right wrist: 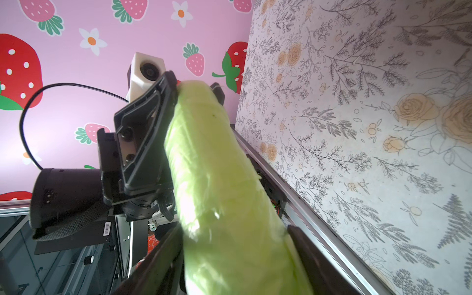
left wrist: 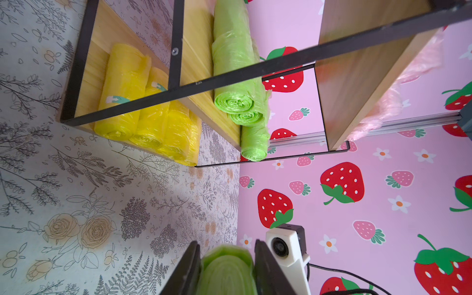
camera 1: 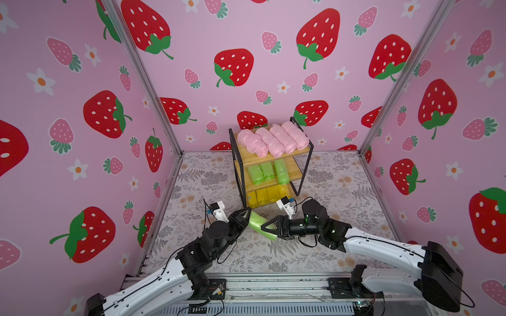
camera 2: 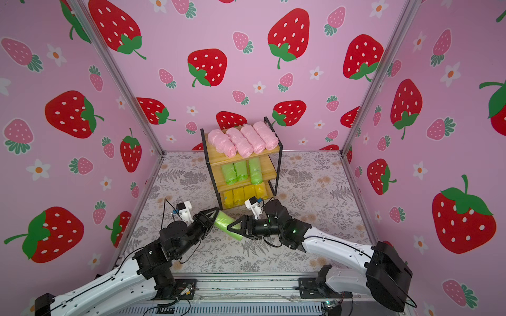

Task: Sort the rolls of trash bags by color and place them on the shelf
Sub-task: Pick up the roll of trash bags from the center of the board.

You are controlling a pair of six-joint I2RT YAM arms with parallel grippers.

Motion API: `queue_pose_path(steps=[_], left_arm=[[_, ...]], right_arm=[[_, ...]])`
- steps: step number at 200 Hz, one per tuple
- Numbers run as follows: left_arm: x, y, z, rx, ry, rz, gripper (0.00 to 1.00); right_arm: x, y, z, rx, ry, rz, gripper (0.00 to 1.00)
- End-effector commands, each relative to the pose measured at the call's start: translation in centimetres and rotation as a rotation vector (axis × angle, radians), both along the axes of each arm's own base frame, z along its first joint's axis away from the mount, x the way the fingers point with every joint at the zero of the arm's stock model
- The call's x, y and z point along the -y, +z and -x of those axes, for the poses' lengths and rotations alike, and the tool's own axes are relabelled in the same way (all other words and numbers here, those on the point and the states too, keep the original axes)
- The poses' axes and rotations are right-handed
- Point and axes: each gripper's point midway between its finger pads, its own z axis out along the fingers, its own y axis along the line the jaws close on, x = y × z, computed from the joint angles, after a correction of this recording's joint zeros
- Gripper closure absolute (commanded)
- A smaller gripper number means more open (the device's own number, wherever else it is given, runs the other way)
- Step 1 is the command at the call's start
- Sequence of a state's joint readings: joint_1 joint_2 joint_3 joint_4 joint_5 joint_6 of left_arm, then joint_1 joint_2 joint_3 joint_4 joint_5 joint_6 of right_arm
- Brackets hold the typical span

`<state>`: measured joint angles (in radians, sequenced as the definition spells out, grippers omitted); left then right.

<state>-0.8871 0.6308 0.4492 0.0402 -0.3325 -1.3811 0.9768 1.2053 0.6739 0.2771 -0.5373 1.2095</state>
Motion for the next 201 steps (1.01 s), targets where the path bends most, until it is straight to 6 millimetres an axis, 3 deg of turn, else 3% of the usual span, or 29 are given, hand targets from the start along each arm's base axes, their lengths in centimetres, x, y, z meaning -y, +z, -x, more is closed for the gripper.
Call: queue_pose_path(steps=[1,43,48,67,68,71,75,115,132,201], left_arm=[[-0.1,1.0,-0.2,0.034,0.013,0.028,1.0],[0.0,0.9,-0.1,0.041,-0.001,0.018,0.99],[0.0,1.0,-0.1,0.042,-0.002,0.016,0.85],[-0.4,0.7,0.2,0.021,-0.001,-0.014,0.36],[-0.4,0.6,0.2,0.019,0.0,-0.017,0.32],[-0.5,0.7,0.2,0.017,0.002,-0.02,0.08],[-0.7,0.7,0.2,0.014,0.005,-0.031,0.0],[-2.8,0.8,0.8,0.016,0.045,-0.122,0.0],[-3.8,0.5,1.2,0.008,0.066,-0.156,0.01],[-4.6,0.2,1.7,0.025,0.067,-0.15,0.07]], right_arm=[[-1.2,2.3,0.7,0.029,0.039,-0.073,0.46],[-1.2,2.5,0.4,0.031,0.021,-0.07,0.96],[-1.1,2.4,0.3,0.036,0.013,-0.062,1.0],[-0.1,2.1,-0.3,0.078,-0.028,0.017,1.0],[0.0,2.1,-0.3,0.082,-0.03,0.023,1.0],[0.2,2.1,-0.4,0.089,-0.034,0.037,1.0],[0.5,2.1,-0.5,0.102,-0.041,0.057,1.0],[4.7,3.0,-2.8,0.241,-0.133,0.267,1.0],[6.1,4.5,-4.4,0.287,-0.182,0.292,1.0],[11.2,8.3,-14.3,0.236,-0.484,0.176,1.0]])
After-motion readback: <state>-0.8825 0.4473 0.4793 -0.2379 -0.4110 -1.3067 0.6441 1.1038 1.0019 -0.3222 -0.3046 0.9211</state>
